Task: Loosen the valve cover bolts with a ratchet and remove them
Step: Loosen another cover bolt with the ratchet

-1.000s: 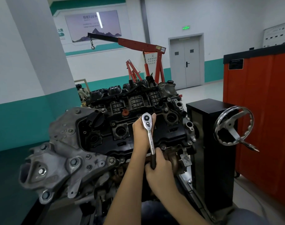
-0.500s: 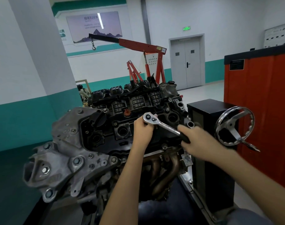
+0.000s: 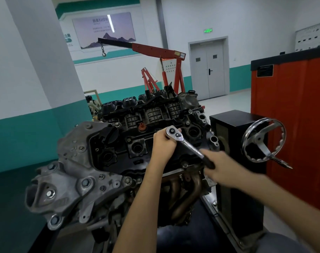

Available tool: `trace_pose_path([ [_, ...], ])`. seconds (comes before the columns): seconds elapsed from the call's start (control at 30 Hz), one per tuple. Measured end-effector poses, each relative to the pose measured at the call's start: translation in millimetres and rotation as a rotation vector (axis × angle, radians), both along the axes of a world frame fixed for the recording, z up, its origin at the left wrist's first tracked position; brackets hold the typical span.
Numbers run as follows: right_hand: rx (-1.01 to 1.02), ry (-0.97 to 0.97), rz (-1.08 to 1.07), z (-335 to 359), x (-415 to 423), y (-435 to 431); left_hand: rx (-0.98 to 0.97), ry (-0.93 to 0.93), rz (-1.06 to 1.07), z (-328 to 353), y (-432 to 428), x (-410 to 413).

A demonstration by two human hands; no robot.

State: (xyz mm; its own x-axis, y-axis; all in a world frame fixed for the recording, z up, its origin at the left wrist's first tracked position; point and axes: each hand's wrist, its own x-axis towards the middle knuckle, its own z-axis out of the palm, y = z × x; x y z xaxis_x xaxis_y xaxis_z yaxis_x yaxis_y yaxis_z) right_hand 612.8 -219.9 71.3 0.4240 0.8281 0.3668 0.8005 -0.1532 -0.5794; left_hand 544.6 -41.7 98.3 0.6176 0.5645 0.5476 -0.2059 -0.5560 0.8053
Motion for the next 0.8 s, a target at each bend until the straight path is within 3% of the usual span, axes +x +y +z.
trace_pose_path([
  [0.1,-0.181,-0.464,-0.113,41,37,-1,-0.007,-0.008,0.001,5,2,0],
  [0.17,-0.187,-0.613,-0.17,48,38,6,-0.089,-0.063,0.006,1,2,-2],
  [0.23,-0.124,-0.54,-0.212,31,26,8,-0.143,-0.105,0.015,-4,-2,-3],
  [0.4,0.23,0.174,-0.14,-40,-56,30,-0.14,-0.126,0.052,-4,-11,-1],
  [0.5,0.323,0.334,-0.166,-54,-92,62,-0.156,-0.085,0.079,1,-11,-1],
  [0.6,0.237,0.27,-0.144,-49,-81,55,-0.09,-0.025,0.076,2,-2,-3],
  [0.8,-0.101,-0.176,0.01,25,19,-9,0.003,-0.013,-0.004,1,0,0],
])
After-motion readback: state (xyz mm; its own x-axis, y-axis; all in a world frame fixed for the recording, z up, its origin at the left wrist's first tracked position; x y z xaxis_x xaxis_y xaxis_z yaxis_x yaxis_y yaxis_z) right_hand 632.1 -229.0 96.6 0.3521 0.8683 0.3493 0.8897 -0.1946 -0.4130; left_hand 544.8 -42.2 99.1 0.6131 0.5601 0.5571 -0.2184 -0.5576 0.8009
